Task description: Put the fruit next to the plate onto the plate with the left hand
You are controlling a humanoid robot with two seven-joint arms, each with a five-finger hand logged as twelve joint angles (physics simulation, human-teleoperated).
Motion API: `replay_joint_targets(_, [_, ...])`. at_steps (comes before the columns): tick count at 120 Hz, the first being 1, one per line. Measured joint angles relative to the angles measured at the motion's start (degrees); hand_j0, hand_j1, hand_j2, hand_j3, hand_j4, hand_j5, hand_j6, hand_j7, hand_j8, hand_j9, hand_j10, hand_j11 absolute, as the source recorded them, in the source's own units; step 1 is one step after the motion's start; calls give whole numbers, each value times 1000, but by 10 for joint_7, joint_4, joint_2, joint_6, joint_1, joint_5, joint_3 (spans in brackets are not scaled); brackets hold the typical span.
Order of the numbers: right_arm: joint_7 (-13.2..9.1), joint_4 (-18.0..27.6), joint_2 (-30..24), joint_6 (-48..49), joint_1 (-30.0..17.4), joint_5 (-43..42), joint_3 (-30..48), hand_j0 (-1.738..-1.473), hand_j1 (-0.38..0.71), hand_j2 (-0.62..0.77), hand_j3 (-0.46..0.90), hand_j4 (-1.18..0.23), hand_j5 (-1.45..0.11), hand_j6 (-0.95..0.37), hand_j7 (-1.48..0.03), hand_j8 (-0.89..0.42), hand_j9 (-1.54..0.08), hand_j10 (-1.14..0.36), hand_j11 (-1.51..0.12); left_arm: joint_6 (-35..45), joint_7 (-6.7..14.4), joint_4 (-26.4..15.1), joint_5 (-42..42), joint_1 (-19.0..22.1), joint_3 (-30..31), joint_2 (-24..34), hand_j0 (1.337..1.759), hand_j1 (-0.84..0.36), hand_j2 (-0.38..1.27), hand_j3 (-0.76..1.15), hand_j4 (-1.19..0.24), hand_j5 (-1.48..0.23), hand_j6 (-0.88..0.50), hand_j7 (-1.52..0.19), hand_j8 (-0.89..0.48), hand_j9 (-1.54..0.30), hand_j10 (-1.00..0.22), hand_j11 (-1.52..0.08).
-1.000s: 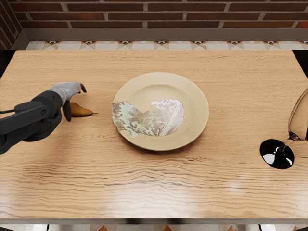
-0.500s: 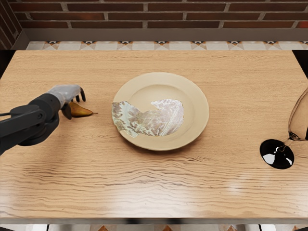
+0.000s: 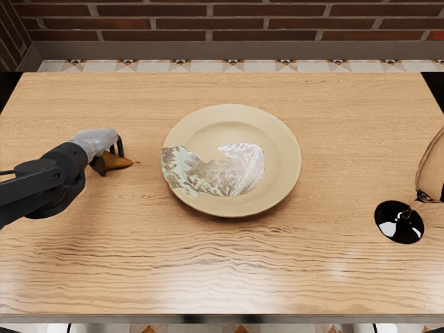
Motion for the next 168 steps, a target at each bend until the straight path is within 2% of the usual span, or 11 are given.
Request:
replay_joint_targets(6, [0, 0, 0, 0, 0, 0, 0, -1658, -349, 0, 0, 0, 0, 0, 0, 0, 0, 0, 0, 0, 0, 0, 0, 0, 0, 0, 1642, -321, 272, -136, -608, -805, -549, -831, -508, -846, -643, -845])
replay_joint_targets(17, [0, 0, 0, 0, 0, 0, 0, -1658, -349, 0, 0, 0, 0, 0, 0, 0, 0, 0, 0, -1, 0, 0, -2, -2, -1, 0, 1646, -323, 390, -322, -633, -843, -557, -856, -521, -869, -663, -867])
replay_joint_targets(25, [0, 0, 0, 0, 0, 0, 0, -1658, -349, 0, 0, 0, 0, 0, 0, 0, 0, 0, 0, -1, 0, 0, -5, -7, -2, 2, 1649, -333, 434, -233, -650, -866, -574, -872, -539, -883, -685, -882])
replay_joint_targets(37, [0, 0, 0, 0, 0, 0, 0, -1658, -349, 0, 0, 0, 0, 0, 0, 0, 0, 0, 0, -4, 0, 0, -9, -12, -6, 8, 1652, -296, 341, -142, -663, -894, -571, -892, -531, -896, -683, -897])
replay_joint_targets(47, [0, 0, 0, 0, 0, 0, 0, -1658, -349, 0, 0, 0, 0, 0, 0, 0, 0, 0, 0, -5, 0, -1, -11, -19, -8, 9, 1653, -305, 328, -95, -668, -907, -559, -907, -520, -901, -671, -904])
replay_joint_targets(57, [0, 0, 0, 0, 0, 0, 0, -1658, -349, 0, 0, 0, 0, 0, 0, 0, 0, 0, 0, -9, 0, -15, -19, -47, -9, 29, 1655, -332, 400, -63, -671, -917, -562, -915, -524, -903, -683, -905])
replay_joint_targets(64, [0, 0, 0, 0, 0, 0, 0, -1658, -349, 0, 0, 0, 0, 0, 0, 0, 0, 0, 0, -13, 0, -26, -26, -56, -9, 28, 1655, -330, 392, -47, -679, -912, -574, -915, -521, -910, -687, -910])
replay_joint_targets(89, [0, 0, 0, 0, 0, 0, 0, -1658, -349, 0, 0, 0, 0, 0, 0, 0, 0, 0, 0, -25, 0, -52, -59, -105, -16, 29, 1657, -383, 531, -17, -684, -923, -574, -919, -519, -911, -687, -911])
replay_joint_targets(143, [0, 0, 0, 0, 0, 1, 0, -1658, -349, 0, 0, 0, 0, 0, 0, 0, 0, 0, 0, -86, 0, -85, -122, -121, -116, 36, 1658, -416, 564, -2, -703, -974, -559, -959, -491, -944, -686, -945])
replay_joint_targets(168, [0, 0, 0, 0, -1, 1, 0, -1658, -349, 0, 0, 0, 0, 0, 0, 0, 0, 0, 0, -99, 0, -93, -145, -128, -133, 14, 1657, -413, 573, -1, -710, -975, -572, -959, -503, -947, -700, -949])
